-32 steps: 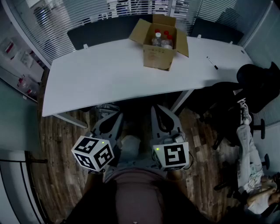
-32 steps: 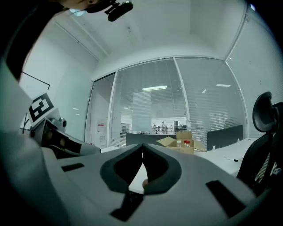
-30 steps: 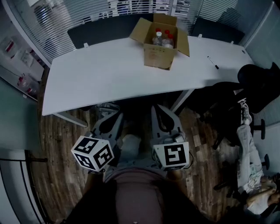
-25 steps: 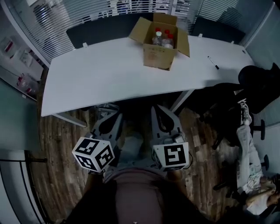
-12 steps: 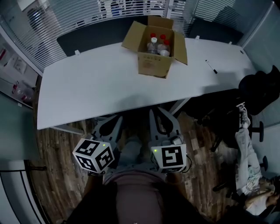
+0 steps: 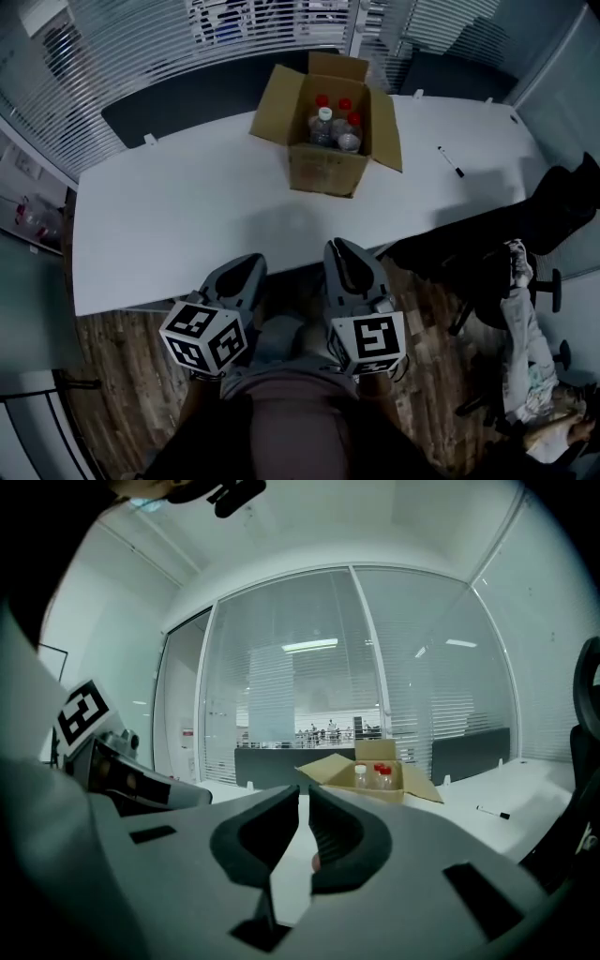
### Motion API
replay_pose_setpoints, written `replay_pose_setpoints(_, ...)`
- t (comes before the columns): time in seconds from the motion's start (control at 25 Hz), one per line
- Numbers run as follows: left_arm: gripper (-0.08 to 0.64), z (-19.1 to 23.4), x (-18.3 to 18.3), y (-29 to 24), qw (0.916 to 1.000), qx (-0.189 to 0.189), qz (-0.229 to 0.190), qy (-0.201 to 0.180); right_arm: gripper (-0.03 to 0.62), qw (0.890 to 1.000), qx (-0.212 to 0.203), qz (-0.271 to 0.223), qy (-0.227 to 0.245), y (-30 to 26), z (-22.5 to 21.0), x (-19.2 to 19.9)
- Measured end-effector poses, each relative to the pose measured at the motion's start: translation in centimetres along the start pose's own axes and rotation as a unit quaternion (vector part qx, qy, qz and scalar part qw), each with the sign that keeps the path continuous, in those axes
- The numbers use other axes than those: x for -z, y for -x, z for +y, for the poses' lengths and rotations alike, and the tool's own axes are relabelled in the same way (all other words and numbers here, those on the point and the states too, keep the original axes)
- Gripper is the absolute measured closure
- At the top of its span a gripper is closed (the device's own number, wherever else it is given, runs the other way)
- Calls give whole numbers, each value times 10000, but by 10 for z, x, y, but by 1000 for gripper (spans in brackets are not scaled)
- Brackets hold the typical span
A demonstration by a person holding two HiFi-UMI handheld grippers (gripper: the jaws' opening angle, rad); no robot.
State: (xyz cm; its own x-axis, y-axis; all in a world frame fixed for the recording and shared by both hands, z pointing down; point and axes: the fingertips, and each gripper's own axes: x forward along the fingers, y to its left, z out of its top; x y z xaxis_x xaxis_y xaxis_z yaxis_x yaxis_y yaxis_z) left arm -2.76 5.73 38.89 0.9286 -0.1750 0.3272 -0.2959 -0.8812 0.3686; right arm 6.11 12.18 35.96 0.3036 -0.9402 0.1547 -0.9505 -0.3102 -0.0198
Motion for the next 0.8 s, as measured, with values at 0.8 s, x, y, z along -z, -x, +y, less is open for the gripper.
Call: replay_pose_setpoints(0.8,551,73,-69,-93,9985,503,229,3,566,9974,693,39,188,-115,-44,-39)
